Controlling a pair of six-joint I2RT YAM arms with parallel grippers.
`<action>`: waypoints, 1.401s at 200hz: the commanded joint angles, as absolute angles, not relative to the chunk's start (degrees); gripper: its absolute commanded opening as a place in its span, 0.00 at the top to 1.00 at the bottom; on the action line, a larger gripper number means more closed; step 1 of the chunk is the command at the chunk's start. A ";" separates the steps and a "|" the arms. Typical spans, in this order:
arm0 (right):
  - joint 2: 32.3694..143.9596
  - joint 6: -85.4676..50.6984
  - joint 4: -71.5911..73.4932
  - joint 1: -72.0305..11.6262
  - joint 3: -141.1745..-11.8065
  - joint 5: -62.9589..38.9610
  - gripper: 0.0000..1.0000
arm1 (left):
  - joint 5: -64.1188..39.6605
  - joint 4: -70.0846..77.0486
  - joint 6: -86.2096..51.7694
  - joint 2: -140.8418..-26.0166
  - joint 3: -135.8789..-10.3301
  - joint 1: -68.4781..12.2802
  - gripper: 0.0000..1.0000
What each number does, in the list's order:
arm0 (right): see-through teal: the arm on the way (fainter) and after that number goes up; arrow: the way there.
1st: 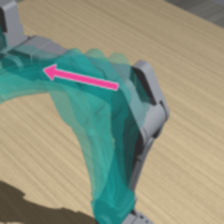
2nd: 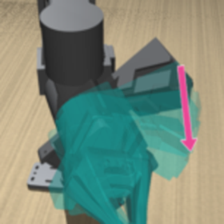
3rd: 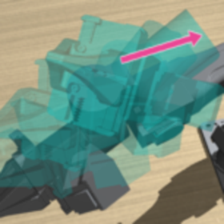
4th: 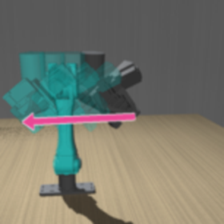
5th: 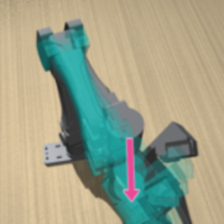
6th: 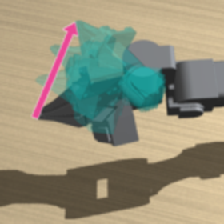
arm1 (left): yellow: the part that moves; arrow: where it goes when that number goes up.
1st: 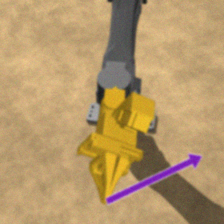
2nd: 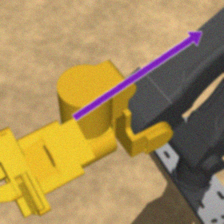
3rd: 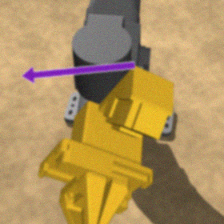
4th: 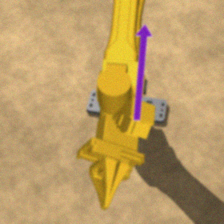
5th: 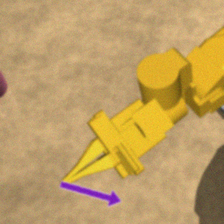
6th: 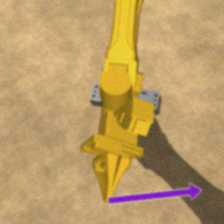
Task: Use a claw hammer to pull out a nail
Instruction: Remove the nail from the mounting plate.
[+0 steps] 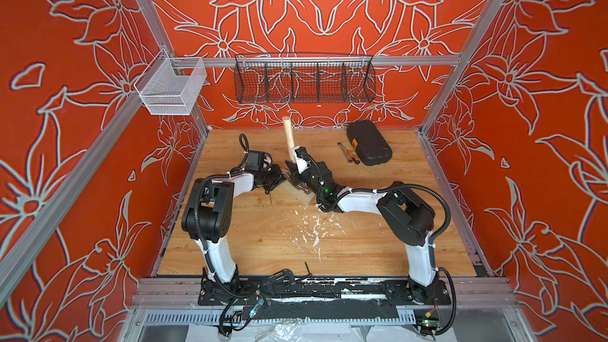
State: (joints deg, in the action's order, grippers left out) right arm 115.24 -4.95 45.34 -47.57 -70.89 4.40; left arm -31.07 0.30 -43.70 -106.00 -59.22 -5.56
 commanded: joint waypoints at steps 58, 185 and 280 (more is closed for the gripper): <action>105.28 -3.25 53.44 -47.79 -76.31 1.67 1.00 | -25.68 -11.96 -44.45 -111.55 -54.41 -5.19 1.00; 102.15 -2.62 54.07 -48.19 -70.36 2.02 1.00 | -25.89 -13.35 -43.00 -108.40 -53.99 -5.19 1.00; 91.82 -0.61 39.16 -48.24 -69.97 6.94 1.00 | -27.07 -18.38 -33.31 -89.56 -54.56 -5.54 0.55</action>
State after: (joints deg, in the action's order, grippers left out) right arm 96.86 -1.56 38.26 -47.75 -68.51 4.78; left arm -28.93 -11.51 -37.56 -95.35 -55.09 -5.34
